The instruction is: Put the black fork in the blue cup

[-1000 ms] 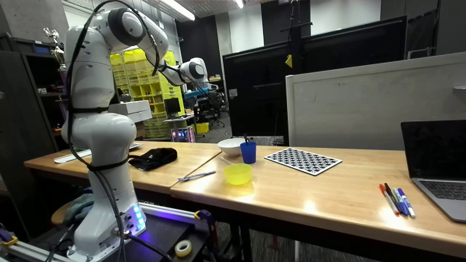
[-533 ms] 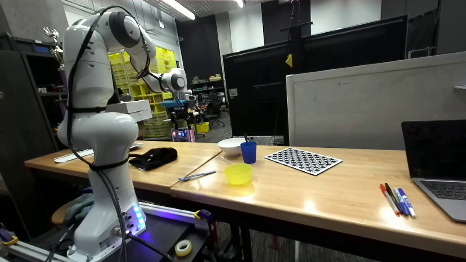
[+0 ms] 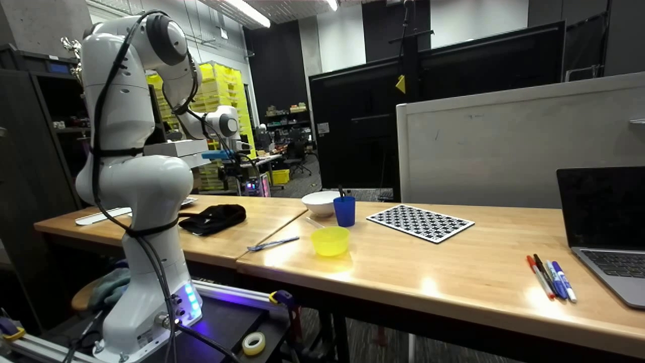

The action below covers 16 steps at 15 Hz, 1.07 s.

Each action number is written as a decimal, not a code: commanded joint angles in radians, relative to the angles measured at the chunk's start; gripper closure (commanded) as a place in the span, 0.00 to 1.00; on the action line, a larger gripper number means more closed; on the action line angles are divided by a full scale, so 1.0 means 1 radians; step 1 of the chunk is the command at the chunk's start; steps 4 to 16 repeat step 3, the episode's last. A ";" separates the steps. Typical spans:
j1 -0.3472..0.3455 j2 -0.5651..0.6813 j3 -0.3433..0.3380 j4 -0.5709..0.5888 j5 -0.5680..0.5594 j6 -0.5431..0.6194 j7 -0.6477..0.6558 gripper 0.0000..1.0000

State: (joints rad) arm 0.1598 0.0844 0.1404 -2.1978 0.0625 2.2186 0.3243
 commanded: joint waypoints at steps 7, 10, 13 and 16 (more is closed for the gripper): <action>-0.002 -0.006 -0.003 -0.001 0.000 -0.002 0.000 0.00; -0.002 -0.006 -0.003 -0.001 0.000 -0.002 0.000 0.00; -0.002 -0.006 -0.003 -0.001 0.000 -0.002 0.000 0.00; -0.002 -0.006 -0.003 -0.001 0.000 -0.002 0.000 0.00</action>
